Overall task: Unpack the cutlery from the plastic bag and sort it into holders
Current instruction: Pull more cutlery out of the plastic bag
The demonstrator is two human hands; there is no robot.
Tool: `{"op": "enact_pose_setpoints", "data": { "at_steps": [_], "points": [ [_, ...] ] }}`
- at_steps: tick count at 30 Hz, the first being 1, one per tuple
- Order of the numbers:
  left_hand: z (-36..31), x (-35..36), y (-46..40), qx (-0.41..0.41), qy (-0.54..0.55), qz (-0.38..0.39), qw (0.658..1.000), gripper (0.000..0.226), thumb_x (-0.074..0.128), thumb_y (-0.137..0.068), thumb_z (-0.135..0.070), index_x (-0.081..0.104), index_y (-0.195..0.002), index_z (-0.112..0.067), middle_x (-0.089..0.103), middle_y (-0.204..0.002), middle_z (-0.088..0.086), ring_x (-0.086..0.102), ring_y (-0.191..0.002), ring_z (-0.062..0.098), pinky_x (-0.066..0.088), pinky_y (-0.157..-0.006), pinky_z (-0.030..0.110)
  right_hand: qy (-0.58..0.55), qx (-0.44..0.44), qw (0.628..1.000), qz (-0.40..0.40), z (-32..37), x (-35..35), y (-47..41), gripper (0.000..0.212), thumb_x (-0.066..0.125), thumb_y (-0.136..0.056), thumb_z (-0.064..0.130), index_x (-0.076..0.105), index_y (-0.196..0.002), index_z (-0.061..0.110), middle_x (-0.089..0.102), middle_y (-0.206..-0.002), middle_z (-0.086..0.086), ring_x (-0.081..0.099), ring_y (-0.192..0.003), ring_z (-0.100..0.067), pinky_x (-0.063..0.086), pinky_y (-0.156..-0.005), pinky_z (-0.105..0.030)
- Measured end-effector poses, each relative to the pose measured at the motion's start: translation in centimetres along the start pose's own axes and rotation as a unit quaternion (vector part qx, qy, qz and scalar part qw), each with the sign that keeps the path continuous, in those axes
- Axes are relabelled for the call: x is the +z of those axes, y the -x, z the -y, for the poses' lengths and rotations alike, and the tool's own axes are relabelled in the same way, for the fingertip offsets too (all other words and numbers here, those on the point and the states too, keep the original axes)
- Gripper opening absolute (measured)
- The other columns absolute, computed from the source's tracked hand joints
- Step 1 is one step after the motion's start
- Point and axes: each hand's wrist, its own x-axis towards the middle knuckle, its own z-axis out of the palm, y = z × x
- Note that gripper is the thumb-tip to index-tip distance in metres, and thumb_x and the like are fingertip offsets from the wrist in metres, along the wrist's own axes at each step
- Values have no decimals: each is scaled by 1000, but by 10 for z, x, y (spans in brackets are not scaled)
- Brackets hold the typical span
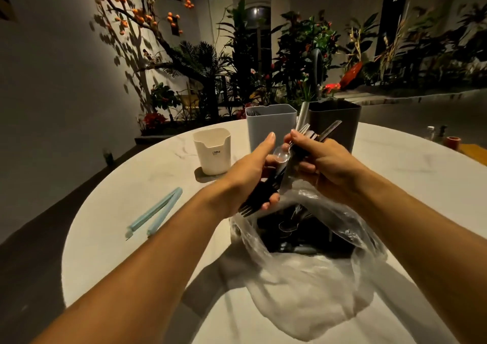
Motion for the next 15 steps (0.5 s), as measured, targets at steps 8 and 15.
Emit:
{"op": "enact_pose_setpoints", "data": {
  "at_steps": [8,15],
  "points": [
    [37,-5,-19,3,28,24,999,72,41,-81,-79,74,-94,-16,71,-108,22,66,-92,31,48,-83,42,44,2,999,15,-34,-14,-4,20,72,-81,25,72,-89,7,67,-80,-10,55,-63,-18,47,-64,-22],
    [36,-5,-12,93,-86,40,991,31,61,-91,-35,66,-116,-17,74,-89,-3,72,-70,19,54,-49,26,63,-1,996,60,-33,-19,0,15,70,-83,19,73,-91,8,69,-80,-8,64,-73,-19,49,-61,-22]
  ]
}}
